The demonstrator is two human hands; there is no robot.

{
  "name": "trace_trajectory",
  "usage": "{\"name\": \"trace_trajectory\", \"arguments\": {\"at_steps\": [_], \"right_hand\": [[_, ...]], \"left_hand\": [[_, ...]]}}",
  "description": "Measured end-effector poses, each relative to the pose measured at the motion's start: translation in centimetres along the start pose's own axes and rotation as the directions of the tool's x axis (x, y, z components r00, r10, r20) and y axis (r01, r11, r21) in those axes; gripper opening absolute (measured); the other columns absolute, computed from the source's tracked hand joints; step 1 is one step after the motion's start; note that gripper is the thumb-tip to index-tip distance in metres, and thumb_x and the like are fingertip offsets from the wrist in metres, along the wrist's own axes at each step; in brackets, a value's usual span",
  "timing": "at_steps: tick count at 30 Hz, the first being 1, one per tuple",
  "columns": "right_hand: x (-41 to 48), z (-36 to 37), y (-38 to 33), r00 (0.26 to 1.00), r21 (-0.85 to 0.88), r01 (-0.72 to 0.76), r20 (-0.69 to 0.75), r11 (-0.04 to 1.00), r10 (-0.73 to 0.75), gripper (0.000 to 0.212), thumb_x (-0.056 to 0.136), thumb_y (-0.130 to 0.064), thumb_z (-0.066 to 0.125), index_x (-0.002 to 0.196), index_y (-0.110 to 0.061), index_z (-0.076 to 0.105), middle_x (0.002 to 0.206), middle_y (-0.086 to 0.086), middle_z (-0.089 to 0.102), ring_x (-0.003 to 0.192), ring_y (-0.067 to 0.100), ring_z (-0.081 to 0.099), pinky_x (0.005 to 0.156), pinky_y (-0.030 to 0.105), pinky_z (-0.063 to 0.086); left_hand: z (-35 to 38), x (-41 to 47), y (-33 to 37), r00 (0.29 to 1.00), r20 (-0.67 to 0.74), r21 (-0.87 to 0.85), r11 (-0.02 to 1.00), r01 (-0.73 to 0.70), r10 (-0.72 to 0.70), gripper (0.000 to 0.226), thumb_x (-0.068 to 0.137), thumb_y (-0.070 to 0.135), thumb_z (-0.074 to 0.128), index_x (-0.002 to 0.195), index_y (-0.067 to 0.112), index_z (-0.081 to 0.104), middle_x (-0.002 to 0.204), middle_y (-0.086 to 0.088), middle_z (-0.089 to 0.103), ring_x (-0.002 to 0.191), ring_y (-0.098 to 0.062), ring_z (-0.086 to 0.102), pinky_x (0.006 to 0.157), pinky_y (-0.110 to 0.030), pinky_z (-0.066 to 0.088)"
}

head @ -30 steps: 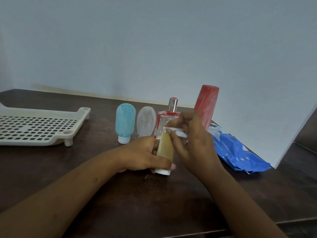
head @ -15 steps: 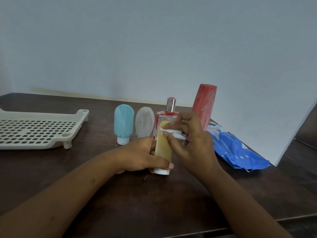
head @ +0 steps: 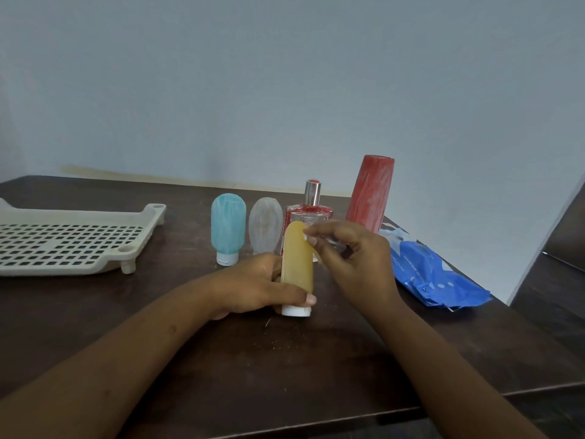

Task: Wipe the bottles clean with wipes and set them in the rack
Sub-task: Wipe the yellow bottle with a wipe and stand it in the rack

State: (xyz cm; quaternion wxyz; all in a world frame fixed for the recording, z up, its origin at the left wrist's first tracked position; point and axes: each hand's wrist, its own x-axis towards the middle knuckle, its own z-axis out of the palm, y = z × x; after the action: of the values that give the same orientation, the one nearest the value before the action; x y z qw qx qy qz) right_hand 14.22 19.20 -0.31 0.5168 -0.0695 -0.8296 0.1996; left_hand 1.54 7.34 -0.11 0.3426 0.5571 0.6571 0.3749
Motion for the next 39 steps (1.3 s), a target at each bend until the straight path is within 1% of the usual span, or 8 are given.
{"name": "trace_trajectory", "arguments": {"at_steps": [5,10,13,17,25,28,34,39], "right_hand": [[0.0,0.1,0.1,0.998,-0.008,-0.053,-0.019,0.999,0.053,0.015,0.084,-0.008,0.068,0.097,-0.015,0.073,0.093,-0.021,0.062,0.091,-0.018,0.055,0.071,0.001,0.041],[-0.2,0.1,-0.1,0.998,0.033,-0.055,0.015,0.998,0.055,0.015,0.084,-0.006,0.067,0.096,-0.012,0.072,0.092,-0.025,0.06,0.092,-0.017,0.056,0.077,0.002,0.042],[-0.4,0.2,-0.4,0.997,0.078,-0.062,0.043,0.995,0.059,0.014,0.083,-0.005,0.068,0.094,-0.012,0.073,0.092,-0.014,0.067,0.093,-0.007,0.06,0.077,0.005,0.044],[-0.5,0.2,-0.5,0.995,0.104,-0.059,0.091,0.993,0.049,0.014,0.082,-0.005,0.069,0.094,-0.012,0.073,0.093,-0.005,0.07,0.092,0.001,0.063,0.078,0.009,0.046],[-0.5,-0.1,-0.6,0.986,0.137,-0.043,0.163,0.99,0.02,0.012,0.083,-0.005,0.069,0.092,-0.013,0.073,0.089,-0.008,0.07,0.086,0.003,0.064,0.074,0.012,0.048],[-0.6,-0.2,-0.7,0.983,0.197,-0.071,0.179,0.978,0.035,0.012,0.083,-0.005,0.069,0.091,-0.013,0.073,0.087,-0.007,0.071,0.084,0.007,0.066,0.073,0.02,0.052],[-0.1,-0.7,-0.8,0.98,0.361,-0.197,0.081,0.911,0.18,0.015,0.085,-0.004,0.065,0.093,-0.015,0.071,0.087,-0.004,0.071,0.084,0.008,0.065,0.07,0.019,0.052],[0.2,-0.6,-0.4,0.921,0.416,-0.339,-0.039,0.844,0.389,0.015,0.087,-0.006,0.063,0.09,-0.019,0.069,0.083,-0.01,0.069,0.08,0.001,0.064,0.063,0.015,0.05]], "left_hand": [[0.1,0.1,0.0,1.0,0.03,-0.034,0.999,0.01,-0.009,0.023,0.082,0.027,0.07,0.101,0.028,0.058,0.097,0.008,0.069,0.09,-0.003,0.065,0.083,-0.021,0.052],[0.1,-0.4,0.3,1.0,0.013,-0.049,0.999,0.017,-0.016,0.023,0.084,0.027,0.067,0.104,0.027,0.057,0.106,-0.001,0.067,0.102,-0.014,0.063,0.093,-0.032,0.051],[0.0,-0.7,0.4,1.0,-0.029,-0.141,0.99,-0.009,0.004,0.014,0.087,0.02,0.065,0.098,0.024,0.058,0.093,0.003,0.067,0.082,-0.004,0.064,0.073,-0.016,0.052],[-0.1,-0.8,0.2,0.995,-0.097,-0.255,0.967,-0.031,0.007,0.014,0.086,0.016,0.065,0.099,0.02,0.06,0.085,0.004,0.066,0.066,0.001,0.064,0.06,-0.015,0.05],[-0.5,-0.5,-0.1,0.987,-0.156,-0.306,0.95,-0.067,0.019,0.018,0.085,0.018,0.066,0.102,0.017,0.062,0.081,0.006,0.068,0.066,0.001,0.065,0.061,-0.017,0.051],[-0.6,-0.3,-0.3,0.985,-0.171,-0.307,0.949,-0.074,0.022,0.021,0.084,0.02,0.068,0.104,0.016,0.062,0.081,0.005,0.069,0.07,-0.002,0.065,0.063,-0.02,0.052],[-0.6,0.0,-0.1,0.98,-0.201,-0.302,0.951,-0.068,0.007,0.025,0.083,0.021,0.069,0.104,0.024,0.056,0.095,0.002,0.066,0.081,-0.01,0.062,0.069,-0.023,0.053],[-0.5,-0.1,-0.1,0.979,-0.204,-0.206,0.978,-0.041,-0.001,0.036,0.082,0.028,0.071,0.111,0.029,0.049,0.103,0.005,0.062,0.081,-0.01,0.06,0.064,-0.016,0.051]]}}
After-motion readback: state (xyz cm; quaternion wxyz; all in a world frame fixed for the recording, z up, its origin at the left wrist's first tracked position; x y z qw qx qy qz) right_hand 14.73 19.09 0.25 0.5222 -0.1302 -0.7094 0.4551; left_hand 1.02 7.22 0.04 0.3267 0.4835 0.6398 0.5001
